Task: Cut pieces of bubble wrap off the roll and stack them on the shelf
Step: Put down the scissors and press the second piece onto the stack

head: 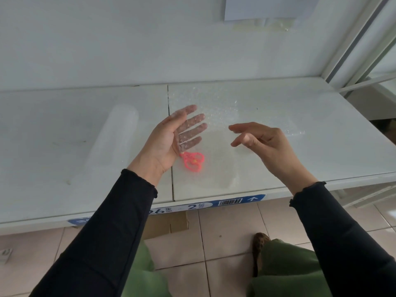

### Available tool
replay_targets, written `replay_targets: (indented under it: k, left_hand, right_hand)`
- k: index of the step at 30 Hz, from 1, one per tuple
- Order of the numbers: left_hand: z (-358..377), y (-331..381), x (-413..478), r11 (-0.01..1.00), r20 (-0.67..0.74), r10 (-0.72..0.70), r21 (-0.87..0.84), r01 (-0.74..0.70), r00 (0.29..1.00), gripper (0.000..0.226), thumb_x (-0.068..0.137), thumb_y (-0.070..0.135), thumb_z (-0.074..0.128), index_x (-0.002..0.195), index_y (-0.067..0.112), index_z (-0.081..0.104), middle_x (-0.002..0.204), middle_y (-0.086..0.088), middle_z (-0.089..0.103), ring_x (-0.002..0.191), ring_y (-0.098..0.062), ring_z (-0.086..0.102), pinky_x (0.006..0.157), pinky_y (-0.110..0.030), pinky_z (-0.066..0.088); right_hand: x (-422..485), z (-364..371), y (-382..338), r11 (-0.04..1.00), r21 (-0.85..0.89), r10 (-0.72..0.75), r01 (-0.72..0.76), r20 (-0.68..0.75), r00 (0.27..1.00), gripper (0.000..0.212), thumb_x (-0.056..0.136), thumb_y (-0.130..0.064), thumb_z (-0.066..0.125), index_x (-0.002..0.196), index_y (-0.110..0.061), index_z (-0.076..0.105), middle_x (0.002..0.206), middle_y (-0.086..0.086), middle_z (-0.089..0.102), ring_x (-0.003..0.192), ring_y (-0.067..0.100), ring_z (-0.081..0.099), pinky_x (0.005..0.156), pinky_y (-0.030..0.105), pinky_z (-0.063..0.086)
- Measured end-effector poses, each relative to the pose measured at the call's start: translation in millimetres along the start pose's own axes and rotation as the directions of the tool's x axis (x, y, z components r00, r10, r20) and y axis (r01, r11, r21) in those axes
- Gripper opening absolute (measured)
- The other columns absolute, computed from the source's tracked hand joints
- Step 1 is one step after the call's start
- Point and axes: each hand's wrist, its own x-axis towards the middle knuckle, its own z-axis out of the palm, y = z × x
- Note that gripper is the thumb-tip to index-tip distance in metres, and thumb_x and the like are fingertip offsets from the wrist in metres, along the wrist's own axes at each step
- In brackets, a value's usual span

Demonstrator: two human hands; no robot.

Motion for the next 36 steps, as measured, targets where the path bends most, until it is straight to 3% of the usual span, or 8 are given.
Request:
replay_targets:
  k: [7, 11, 15, 18, 21, 26, 32, 36]
  left_hand:
    - [-5.9, 2.8, 1.4, 0.997, -0.058, 0.009, -0.079, -0.013, 0.998, 0.031, 0.108, 0.019, 0.046, 0.133, 0.014, 0.063, 0.124, -0.008, 0.074, 0.109, -0.024, 0.074, 0.075, -0.031, 0.063]
    - [-10.5, 3.8, 4.9, 0.984, -0.105, -0.027, -0.178, 0.008, 0.994, 0.032, 0.109, 0.011, 0.041, 0.135, 0.006, 0.059, 0.124, -0.015, 0.072, 0.098, -0.023, 0.077, 0.068, -0.027, 0.063]
    - [-15.8, 2.0, 7.1, 0.965, -0.106, -0.123, -0.246, 0.094, 0.987, 0.031, 0.109, 0.01, 0.04, 0.135, 0.004, 0.057, 0.106, -0.016, 0.078, 0.085, -0.018, 0.079, 0.089, -0.042, 0.061]
    - [-17.2, 1.7, 7.4, 0.951, -0.094, -0.197, -0.262, 0.167, 0.976, 0.03, 0.109, 0.013, 0.042, 0.134, 0.008, 0.057, 0.103, -0.013, 0.079, 0.083, -0.017, 0.079, 0.067, -0.051, 0.064]
    - [-18.9, 0.6, 8.9, 0.975, -0.069, -0.117, -0.199, 0.102, 0.991, 0.032, 0.108, 0.012, 0.042, 0.135, 0.008, 0.059, 0.118, -0.011, 0.074, 0.096, -0.021, 0.077, 0.077, -0.033, 0.063]
    - [-14.2, -1.9, 5.1, 0.998, 0.074, -0.057, 0.027, 0.055, 0.996, 0.032, 0.102, 0.023, 0.051, 0.13, 0.017, 0.066, 0.137, -0.004, 0.067, 0.128, -0.027, 0.063, 0.093, -0.038, 0.046]
    - [-4.8, -10.6, -2.6, 0.991, 0.199, -0.105, 0.108, 0.085, 0.974, 0.034, 0.086, 0.036, 0.069, 0.115, 0.022, 0.077, 0.124, -0.022, 0.054, 0.102, -0.043, 0.044, 0.086, -0.058, 0.034]
    - [-3.0, -12.1, -2.3, 0.997, 0.215, -0.07, 0.056, 0.059, 0.974, 0.033, 0.101, 0.034, 0.054, 0.127, 0.021, 0.07, 0.14, -0.013, 0.063, 0.119, -0.04, 0.054, 0.095, -0.055, 0.037]
  right_hand:
    - [4.7, 5.8, 2.4, 0.984, 0.177, 0.012, -0.011, -0.004, 1.0, 0.033, 0.104, -0.007, 0.036, 0.114, 0.0, 0.067, 0.122, 0.01, 0.072, 0.118, 0.022, 0.065, 0.098, 0.04, 0.054]
    - [7.4, 5.8, 3.2, 0.974, 0.224, 0.012, -0.02, 0.04, 0.999, 0.057, 0.082, 0.027, 0.025, 0.118, -0.002, 0.059, 0.128, 0.014, 0.067, 0.124, 0.022, 0.062, 0.101, 0.042, 0.053]
    - [6.4, 12.3, 4.7, 0.98, -0.144, -0.133, 0.138, 0.049, 0.99, 0.065, 0.084, 0.024, 0.035, 0.119, -0.02, 0.068, 0.136, -0.002, 0.061, 0.127, 0.007, 0.056, 0.102, 0.027, 0.048]
    - [5.1, 15.2, 2.5, 0.936, -0.29, -0.196, 0.201, 0.048, 0.979, 0.035, 0.096, 0.001, 0.059, 0.115, -0.025, 0.074, 0.135, -0.007, 0.06, 0.123, 0.002, 0.056, 0.095, 0.018, 0.046]
    - [5.4, 16.0, 0.7, 0.972, -0.197, -0.14, 0.129, -0.042, 0.989, 0.01, 0.093, -0.024, 0.07, 0.099, -0.026, 0.078, 0.124, -0.01, 0.066, 0.12, 0.007, 0.057, 0.096, 0.024, 0.046]
    - [13.7, 16.8, 6.2, 0.996, -0.092, -0.021, 0.0, -0.234, 0.972, 0.015, 0.088, -0.044, 0.071, 0.087, -0.03, 0.077, 0.124, -0.013, 0.062, 0.124, 0.018, 0.051, 0.098, 0.049, 0.046]
    - [21.0, 15.0, 3.5, 0.974, 0.218, 0.127, -0.058, -0.314, 0.941, 0.018, 0.085, -0.027, 0.079, 0.076, -0.023, 0.064, 0.145, -0.003, 0.053, 0.135, -0.002, 0.046, 0.102, 0.022, 0.043]
    - [23.1, 15.3, 3.7, 0.957, 0.288, 0.145, -0.047, -0.329, 0.933, 0.023, 0.088, -0.012, 0.076, 0.078, -0.004, 0.056, 0.097, 0.005, 0.07, 0.099, 0.011, 0.066, 0.087, 0.023, 0.049]
